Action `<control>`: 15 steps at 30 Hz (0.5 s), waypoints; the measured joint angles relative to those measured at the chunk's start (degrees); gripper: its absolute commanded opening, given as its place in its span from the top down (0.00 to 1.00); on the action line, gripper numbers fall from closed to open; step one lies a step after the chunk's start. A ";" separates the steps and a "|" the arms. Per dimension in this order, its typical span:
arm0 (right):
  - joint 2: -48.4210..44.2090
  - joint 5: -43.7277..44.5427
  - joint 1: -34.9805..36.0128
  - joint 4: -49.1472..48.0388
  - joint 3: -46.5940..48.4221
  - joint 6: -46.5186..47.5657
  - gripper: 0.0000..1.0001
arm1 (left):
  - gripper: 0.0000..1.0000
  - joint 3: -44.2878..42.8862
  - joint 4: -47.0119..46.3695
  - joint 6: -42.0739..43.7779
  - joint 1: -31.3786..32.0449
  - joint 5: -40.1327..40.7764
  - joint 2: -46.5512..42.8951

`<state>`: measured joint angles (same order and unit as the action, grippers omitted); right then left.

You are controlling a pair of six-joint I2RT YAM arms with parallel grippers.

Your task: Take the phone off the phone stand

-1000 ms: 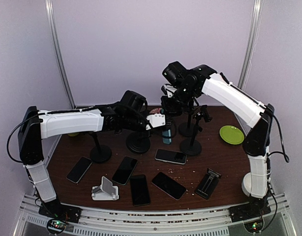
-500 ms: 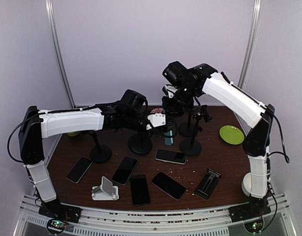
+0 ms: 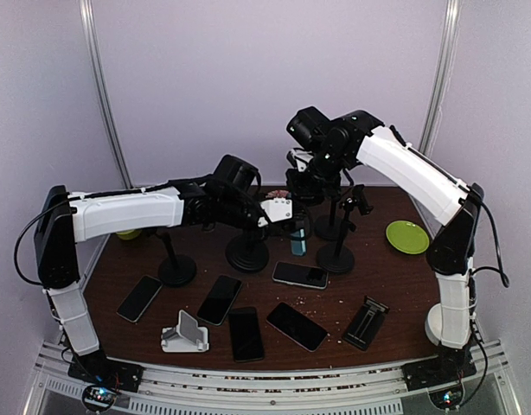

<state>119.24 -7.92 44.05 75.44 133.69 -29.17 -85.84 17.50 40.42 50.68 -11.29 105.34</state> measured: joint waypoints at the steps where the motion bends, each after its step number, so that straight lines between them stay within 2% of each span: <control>1: 0.00 0.00 0.00 0.13 0.15 -0.02 1.00 | 1.00 -0.13 0.11 0.02 0.02 -0.07 0.02; 15: 0.00 -0.26 -0.72 2.08 1.07 0.22 1.00 | 1.00 -0.44 0.24 -0.68 1.18 0.79 0.02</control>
<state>119.24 -8.19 43.33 77.52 134.76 -28.95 -86.28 17.74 39.75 51.86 -10.50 105.36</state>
